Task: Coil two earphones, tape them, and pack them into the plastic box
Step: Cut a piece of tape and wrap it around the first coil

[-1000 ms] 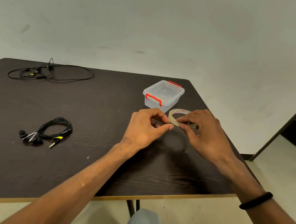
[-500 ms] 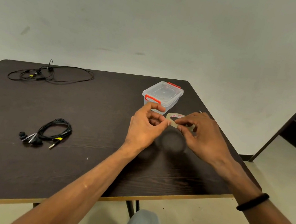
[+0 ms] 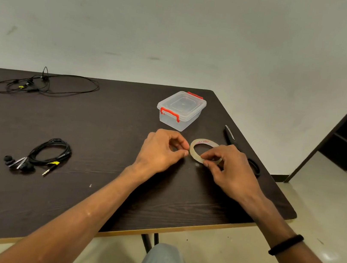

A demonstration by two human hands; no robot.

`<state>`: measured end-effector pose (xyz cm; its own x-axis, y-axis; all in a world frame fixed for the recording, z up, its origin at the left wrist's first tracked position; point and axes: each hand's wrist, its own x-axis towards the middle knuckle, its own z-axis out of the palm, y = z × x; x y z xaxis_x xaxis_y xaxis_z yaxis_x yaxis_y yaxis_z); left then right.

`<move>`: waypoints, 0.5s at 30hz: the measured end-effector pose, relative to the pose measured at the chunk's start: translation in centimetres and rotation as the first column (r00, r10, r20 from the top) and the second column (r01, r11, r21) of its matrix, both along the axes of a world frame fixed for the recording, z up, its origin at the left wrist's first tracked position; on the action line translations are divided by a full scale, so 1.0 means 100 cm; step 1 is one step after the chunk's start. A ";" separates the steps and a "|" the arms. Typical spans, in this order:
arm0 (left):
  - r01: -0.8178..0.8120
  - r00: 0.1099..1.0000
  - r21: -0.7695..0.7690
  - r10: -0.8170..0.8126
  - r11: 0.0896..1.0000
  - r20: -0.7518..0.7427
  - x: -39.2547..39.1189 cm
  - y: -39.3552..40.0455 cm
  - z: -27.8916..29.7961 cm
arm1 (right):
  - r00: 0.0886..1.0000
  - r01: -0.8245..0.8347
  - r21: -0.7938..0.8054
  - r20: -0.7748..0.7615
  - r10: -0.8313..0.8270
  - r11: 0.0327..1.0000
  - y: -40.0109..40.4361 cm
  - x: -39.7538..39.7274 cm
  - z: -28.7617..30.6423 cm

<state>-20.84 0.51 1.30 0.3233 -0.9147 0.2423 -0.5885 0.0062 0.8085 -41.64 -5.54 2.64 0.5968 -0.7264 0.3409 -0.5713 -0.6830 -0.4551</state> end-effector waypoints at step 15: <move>-0.018 0.997 0.001 0.018 1.000 0.081 0.023 0.002 -0.008 | 0.989 0.135 0.083 -0.074 -0.129 0.987 -0.003 -0.014 0.022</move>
